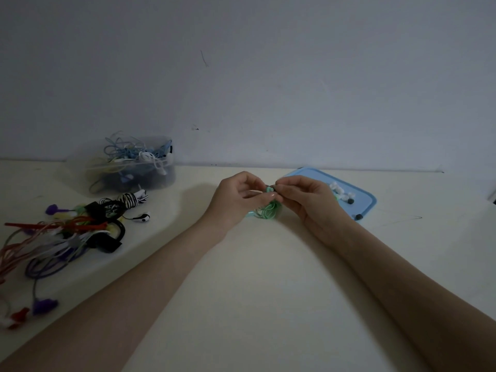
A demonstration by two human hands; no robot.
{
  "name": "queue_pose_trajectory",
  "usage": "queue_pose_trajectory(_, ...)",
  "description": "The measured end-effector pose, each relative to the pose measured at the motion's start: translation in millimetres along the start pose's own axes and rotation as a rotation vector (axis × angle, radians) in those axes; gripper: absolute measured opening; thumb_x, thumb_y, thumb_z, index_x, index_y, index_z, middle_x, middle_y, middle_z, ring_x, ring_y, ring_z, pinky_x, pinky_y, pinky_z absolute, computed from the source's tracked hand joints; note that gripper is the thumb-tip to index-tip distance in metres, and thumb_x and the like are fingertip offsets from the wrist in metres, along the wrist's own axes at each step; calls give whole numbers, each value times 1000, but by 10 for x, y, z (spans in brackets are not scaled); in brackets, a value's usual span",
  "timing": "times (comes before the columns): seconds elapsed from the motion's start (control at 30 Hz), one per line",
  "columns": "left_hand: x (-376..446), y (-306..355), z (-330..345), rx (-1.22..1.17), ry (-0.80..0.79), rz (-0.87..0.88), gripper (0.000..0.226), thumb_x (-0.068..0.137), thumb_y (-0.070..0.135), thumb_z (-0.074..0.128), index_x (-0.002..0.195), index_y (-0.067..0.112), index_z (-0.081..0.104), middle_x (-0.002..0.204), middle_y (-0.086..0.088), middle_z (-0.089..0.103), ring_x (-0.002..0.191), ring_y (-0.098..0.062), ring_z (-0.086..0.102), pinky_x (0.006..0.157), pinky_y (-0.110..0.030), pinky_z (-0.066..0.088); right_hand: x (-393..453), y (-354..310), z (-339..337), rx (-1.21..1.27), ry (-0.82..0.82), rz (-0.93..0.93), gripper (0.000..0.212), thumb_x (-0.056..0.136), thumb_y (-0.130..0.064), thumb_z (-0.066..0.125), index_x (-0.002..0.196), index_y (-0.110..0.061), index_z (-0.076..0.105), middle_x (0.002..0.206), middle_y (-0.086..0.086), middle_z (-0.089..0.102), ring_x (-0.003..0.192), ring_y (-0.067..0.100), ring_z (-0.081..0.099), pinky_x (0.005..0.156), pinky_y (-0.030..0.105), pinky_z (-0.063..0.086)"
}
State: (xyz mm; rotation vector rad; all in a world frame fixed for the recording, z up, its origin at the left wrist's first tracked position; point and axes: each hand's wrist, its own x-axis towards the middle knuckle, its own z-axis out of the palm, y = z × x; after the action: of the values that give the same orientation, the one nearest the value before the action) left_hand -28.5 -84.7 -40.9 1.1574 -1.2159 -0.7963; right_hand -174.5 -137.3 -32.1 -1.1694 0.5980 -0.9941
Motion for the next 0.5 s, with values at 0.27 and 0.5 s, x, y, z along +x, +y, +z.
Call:
queue_pose_trajectory(0.27,1,9,-34,-75,55,-9,13,80,-3,66,81,8,59,72,-1,69,65,-8,66,68,-20,55,-16,-38,12,58,-6,5,9,85,8,54,84,3,62,70,9,70,67,13,69,70,17,55)
queue_pose_trajectory(0.5,-5,29,-25,-73,52,-26,11,82,-1,64,85,9,66,72,0,69,65,-6,65,68,-15,53,-26,-38,24,-61,-26,5,10,84,0,59,81,-3,68,69,3,67,62,9,62,59,17,51)
